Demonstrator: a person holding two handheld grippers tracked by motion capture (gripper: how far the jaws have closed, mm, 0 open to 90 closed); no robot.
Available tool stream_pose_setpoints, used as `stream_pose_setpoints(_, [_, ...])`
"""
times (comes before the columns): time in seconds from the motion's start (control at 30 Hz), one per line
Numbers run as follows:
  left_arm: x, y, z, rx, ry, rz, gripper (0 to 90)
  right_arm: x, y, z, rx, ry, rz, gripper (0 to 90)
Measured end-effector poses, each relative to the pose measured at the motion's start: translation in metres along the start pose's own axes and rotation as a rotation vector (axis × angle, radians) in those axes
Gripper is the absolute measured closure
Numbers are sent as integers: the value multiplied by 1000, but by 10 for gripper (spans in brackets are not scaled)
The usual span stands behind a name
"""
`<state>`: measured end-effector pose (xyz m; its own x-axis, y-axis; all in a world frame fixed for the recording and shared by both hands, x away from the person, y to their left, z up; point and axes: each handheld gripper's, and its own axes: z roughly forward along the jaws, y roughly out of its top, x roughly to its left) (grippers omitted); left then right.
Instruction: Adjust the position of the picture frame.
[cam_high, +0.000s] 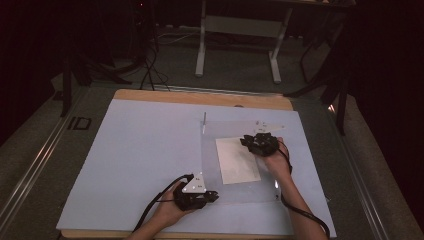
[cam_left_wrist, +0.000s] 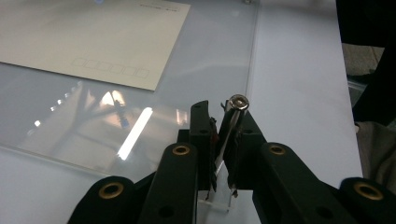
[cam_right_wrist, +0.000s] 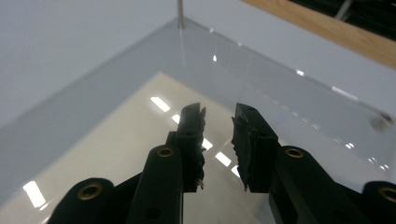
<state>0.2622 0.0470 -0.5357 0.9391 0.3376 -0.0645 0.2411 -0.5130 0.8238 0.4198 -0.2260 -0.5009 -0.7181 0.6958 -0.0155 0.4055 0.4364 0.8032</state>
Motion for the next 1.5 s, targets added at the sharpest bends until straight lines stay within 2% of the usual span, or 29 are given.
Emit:
stream_pose_setpoints(0.17, [-1, 0, 0, 0, 10, 3, 829, 5, 21, 23, -12, 35, -10, 707])
stream_pose_setpoints(0.37, [-1, -1, 0, -8, 10, -7, 827, 5, 34, 47, 0, 67, 35, 713])
stream_pose_setpoints(0.5, [-1, -2, 0, -12, 6, -11, 826, 6, 38, 58, -1, 47, 63, 660])
stream_pose_setpoints(0.6, [-1, -2, 0, -13, 7, -13, 825, 7, 41, 67, 13, 26, 55, 610])
stream_pose_setpoints(0.67, [-1, -2, 0, -13, 6, -17, 825, 8, 43, 72, 23, 21, 61, 611])
stream_pose_setpoints(0.97, [-2, -2, 0, -10, 13, -20, 826, 9, 53, 91, 30, 55, 43, 692])
stream_pose_setpoints(1.1, [-2, -2, 0, -11, 16, -22, 826, 13, 66, 103, 23, 60, 19, 720])
stream_pose_setpoints(1.2, [-3, -2, 0, -13, 21, -27, 826, 15, 71, 108, 17, 69, 21, 720])
stream_pose_setpoints(1.27, [-3, -2, 0, -16, 26, -27, 827, 18, 78, 119, 21, 74, 27, 733])
stream_pose_setpoints(1.5, [-5, -3, 0, -20, 38, -36, 827, 22, 87, 142, 31, 62, 39, 774])
